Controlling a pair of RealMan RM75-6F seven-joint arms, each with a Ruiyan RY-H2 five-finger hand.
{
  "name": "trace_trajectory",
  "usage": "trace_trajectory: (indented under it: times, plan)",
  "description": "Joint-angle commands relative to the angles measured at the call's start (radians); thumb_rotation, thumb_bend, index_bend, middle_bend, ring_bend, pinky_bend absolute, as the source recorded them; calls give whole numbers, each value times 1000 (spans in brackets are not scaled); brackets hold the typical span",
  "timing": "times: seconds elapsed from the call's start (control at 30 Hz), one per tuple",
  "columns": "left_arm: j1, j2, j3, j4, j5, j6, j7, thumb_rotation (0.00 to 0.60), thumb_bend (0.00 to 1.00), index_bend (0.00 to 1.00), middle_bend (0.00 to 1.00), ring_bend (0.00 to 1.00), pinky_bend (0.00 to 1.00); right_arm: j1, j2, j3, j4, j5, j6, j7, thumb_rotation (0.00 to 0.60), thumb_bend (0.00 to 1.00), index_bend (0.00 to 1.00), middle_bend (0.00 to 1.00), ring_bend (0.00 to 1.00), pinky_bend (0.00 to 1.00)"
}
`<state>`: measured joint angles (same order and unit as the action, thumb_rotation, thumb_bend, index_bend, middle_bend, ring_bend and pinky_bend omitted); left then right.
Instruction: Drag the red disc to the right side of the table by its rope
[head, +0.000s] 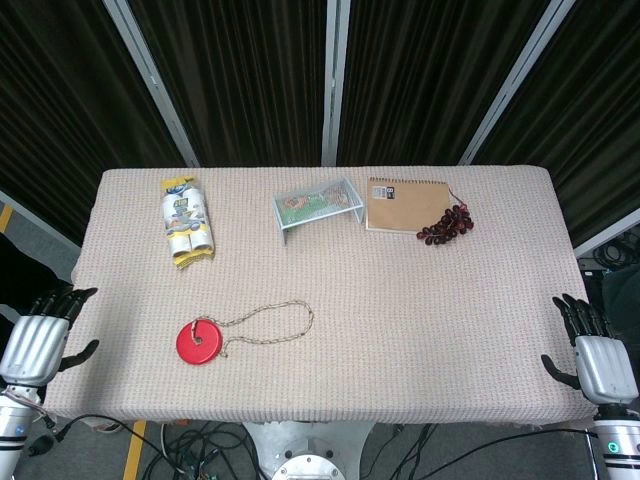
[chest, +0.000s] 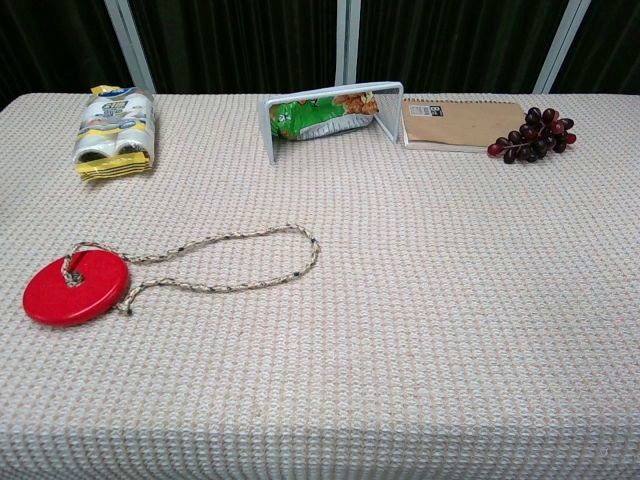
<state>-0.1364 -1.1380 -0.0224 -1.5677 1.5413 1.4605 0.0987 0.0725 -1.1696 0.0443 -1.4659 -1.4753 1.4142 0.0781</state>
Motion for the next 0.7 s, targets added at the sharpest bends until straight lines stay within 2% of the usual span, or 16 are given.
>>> trace_trajectory:
  times: [0.03,0.37,0.57,0.7]
  plan:
    - [2,1,-3,1,-7,1,-1,600,209,176,210,144,187,2,-3,0,3,2,-6,0,600,181,0,49,0,0]
    - [-3,-4,-1,4,-7,-10,-6,600,210,176,210,144,187,22,25,7,-41,-10,-15,-28,600,181,0,75,0,0]
    - [-5,-14,11,19,1,-22,-9,600,208,176,210,143,188,63,75,17,-123,-29,-51,-87,600,180,0,109,0,0]
    - [-1,-21,5,27,-5,-11,-13,600,209,176,210,143,187,127,114,44,-191,-54,-102,-117,600,179,0,128,0,0]
